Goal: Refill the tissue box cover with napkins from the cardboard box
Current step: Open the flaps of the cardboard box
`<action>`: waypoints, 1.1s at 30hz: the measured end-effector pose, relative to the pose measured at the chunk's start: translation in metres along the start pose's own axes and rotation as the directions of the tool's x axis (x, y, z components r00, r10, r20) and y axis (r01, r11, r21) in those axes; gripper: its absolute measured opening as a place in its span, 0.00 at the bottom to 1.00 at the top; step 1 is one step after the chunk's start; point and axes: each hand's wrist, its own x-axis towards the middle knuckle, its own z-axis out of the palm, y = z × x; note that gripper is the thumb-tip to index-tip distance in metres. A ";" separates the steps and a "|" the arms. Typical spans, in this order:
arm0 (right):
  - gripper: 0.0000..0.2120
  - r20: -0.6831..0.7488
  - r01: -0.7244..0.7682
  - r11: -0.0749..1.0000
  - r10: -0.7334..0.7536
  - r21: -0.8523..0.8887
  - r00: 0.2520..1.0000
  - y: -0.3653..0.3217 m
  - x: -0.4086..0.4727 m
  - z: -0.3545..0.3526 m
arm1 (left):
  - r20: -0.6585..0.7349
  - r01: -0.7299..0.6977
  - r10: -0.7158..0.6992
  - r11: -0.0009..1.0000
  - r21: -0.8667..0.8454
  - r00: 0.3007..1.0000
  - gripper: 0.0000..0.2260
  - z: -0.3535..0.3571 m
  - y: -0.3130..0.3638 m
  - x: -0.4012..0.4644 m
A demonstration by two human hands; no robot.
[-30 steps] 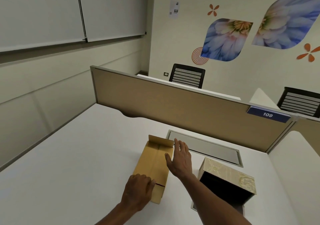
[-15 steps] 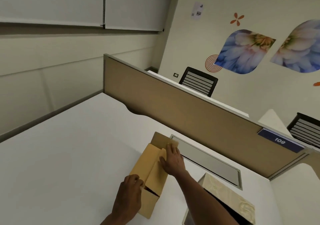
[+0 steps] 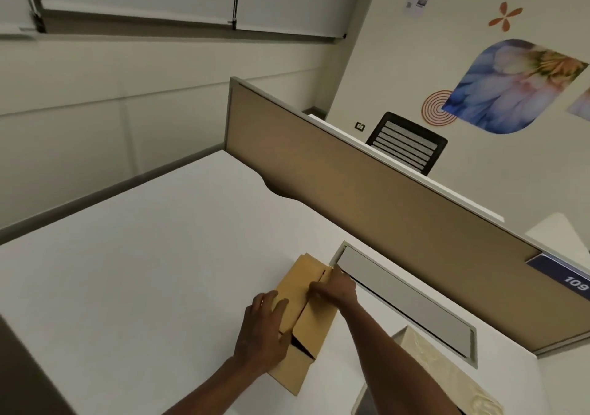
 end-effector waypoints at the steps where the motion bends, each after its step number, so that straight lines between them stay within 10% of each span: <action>1: 0.46 -0.001 0.003 0.999 -0.003 0.037 1.000 -0.001 -0.001 -0.005 | -0.005 0.003 -0.003 1.000 -0.001 1.000 0.29 -0.003 0.002 0.000; 8: 0.29 0.007 0.012 0.796 -0.021 0.605 1.000 0.026 -0.007 -0.034 | -0.071 0.015 -0.030 0.979 -0.205 0.997 0.35 -0.012 0.000 0.000; 14: 0.18 -0.111 0.010 0.643 0.117 0.766 0.987 0.082 -0.023 -0.026 | -0.257 0.123 -0.247 0.900 -0.418 0.934 0.18 -0.028 -0.011 0.009; 19: 0.28 -0.388 0.067 0.901 0.116 0.428 0.914 0.099 -0.042 -0.001 | -0.304 0.204 -0.310 0.920 -0.334 0.901 0.09 -0.032 -0.027 0.021; 25: 0.09 -0.465 0.104 0.947 -0.242 -0.303 0.852 0.095 -0.056 0.022 | -0.181 0.312 -0.325 0.945 -0.100 0.928 0.07 -0.012 -0.047 0.022; 33: 0.12 -0.348 0.205 0.945 -0.287 -0.253 0.892 0.066 -0.091 0.060 | -0.159 0.265 -0.294 0.947 -0.181 0.943 0.06 -0.004 -0.041 0.014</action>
